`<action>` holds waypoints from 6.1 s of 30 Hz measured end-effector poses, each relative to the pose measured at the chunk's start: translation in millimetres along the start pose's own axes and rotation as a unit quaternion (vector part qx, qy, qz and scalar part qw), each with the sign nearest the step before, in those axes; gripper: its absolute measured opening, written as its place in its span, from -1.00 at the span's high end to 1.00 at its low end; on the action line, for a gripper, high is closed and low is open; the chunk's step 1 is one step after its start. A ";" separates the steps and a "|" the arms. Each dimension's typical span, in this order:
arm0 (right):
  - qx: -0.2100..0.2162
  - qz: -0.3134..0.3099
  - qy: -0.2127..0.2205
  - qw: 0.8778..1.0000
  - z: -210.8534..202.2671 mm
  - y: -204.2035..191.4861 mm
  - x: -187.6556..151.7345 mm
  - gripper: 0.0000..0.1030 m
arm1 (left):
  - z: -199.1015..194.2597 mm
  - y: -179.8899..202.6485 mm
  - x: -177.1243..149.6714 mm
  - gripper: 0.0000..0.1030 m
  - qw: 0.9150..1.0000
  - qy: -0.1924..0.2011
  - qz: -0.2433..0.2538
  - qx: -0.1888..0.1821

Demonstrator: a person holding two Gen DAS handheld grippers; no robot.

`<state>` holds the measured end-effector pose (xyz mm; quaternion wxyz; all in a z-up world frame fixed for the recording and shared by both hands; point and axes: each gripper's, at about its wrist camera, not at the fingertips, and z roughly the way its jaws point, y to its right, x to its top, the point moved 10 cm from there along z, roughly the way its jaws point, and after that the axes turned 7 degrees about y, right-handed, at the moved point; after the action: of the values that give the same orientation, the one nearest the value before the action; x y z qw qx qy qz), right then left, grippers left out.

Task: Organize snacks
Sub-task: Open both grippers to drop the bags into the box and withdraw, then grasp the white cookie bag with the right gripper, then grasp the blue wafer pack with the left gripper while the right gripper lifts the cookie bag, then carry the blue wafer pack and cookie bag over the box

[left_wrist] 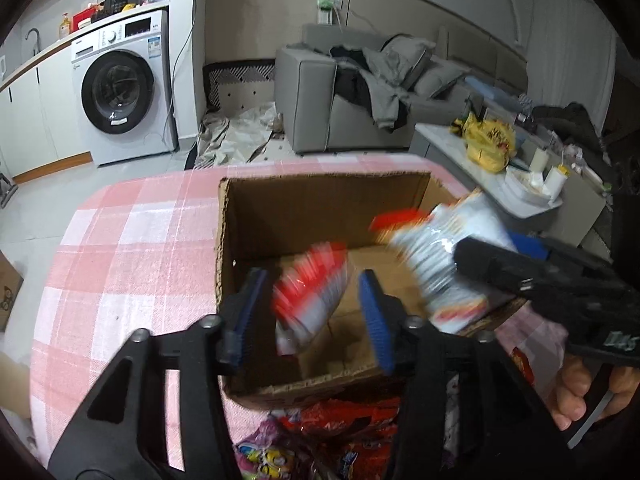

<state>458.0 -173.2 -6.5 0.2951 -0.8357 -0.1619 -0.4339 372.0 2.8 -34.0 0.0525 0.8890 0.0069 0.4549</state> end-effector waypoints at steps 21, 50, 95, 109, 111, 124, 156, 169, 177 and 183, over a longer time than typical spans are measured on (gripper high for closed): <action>-0.019 -0.014 0.057 0.998 -107.3 -9.4 -21.4 -0.99 | -120.6 -19.4 -44.4 -0.98 0.996 0.076 -0.023 0.028; -0.044 -0.041 -0.034 0.998 -122.2 -7.6 -117.8 -0.99 | -162.7 12.9 -140.4 -0.98 1.000 0.020 0.003 -0.015; -0.046 -0.129 -0.168 0.976 -67.9 -49.0 -201.1 -0.14 | -105.3 -5.8 -193.9 -0.98 0.998 -0.064 -0.003 0.006; -0.031 -0.122 -0.173 0.977 -77.8 -46.0 -190.7 -0.14 | -86.4 -12.6 -197.1 -0.98 0.997 -0.074 -0.008 0.020; -0.034 -0.120 -0.173 0.977 -73.9 -45.7 -190.4 -0.14 | -82.4 -12.6 -196.1 -0.98 0.997 -0.077 -0.009 0.016; -0.038 -0.126 -0.181 0.975 -65.1 -47.9 -193.3 -0.14 | -53.2 -9.4 -183.3 -0.86 0.996 -0.090 0.005 0.009; -0.005 -0.133 -0.089 0.987 -116.3 -75.2 -145.3 -0.14 | -111.7 22.8 -140.2 0.18 0.996 -0.012 0.022 -0.089; -0.011 -0.101 -0.011 0.995 -141.7 -72.7 -109.2 -0.14 | -165.0 -3.5 -103.8 0.18 0.995 0.061 -0.014 -0.077; -0.012 -0.086 0.018 0.996 -146.8 -70.4 -94.6 -0.14 | -176.6 -16.9 -88.1 0.18 0.994 0.087 -0.028 -0.064; -0.016 -0.076 0.022 0.997 -142.2 -69.5 -85.3 -0.14 | -169.5 -13.5 -66.4 0.18 0.992 0.098 -0.032 -0.068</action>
<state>283.1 -210.8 11.8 0.2519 -0.8159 -0.2113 -0.4756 196.3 26.9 9.5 0.1267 0.8339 0.0092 0.5371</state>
